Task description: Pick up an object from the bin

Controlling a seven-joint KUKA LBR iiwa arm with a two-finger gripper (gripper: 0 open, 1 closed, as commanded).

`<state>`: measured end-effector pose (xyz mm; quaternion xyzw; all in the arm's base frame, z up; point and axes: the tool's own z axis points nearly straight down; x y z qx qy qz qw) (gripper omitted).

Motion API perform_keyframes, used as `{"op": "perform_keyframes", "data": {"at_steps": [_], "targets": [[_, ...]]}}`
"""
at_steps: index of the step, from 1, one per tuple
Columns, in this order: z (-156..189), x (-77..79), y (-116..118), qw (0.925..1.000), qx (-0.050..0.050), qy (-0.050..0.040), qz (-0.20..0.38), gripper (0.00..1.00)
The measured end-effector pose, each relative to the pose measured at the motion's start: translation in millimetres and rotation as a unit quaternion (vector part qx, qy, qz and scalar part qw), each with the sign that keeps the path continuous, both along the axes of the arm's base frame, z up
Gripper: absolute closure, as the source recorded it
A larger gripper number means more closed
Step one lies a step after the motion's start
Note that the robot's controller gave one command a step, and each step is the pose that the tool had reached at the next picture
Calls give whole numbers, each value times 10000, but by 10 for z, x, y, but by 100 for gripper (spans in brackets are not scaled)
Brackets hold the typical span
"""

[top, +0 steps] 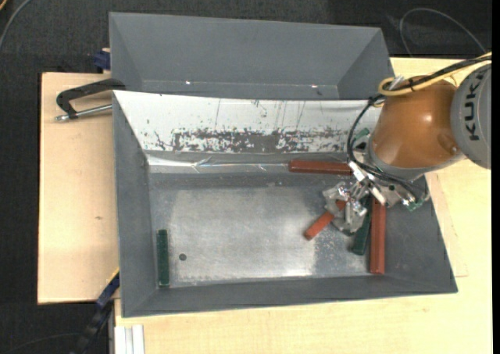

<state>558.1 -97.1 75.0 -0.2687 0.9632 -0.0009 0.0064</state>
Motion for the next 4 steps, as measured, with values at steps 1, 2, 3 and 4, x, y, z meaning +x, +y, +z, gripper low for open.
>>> {"op": "perform_keyframes", "data": {"at_steps": [1,2,3,4], "targets": [[-34,-23,-2,10000,3,35,-7,0],[-32,285,280,9692,-22,13,2461,0],[138,456,339,9745,-19,14,2244,0],[-33,456,336,9684,-16,33,2495,0]]}}
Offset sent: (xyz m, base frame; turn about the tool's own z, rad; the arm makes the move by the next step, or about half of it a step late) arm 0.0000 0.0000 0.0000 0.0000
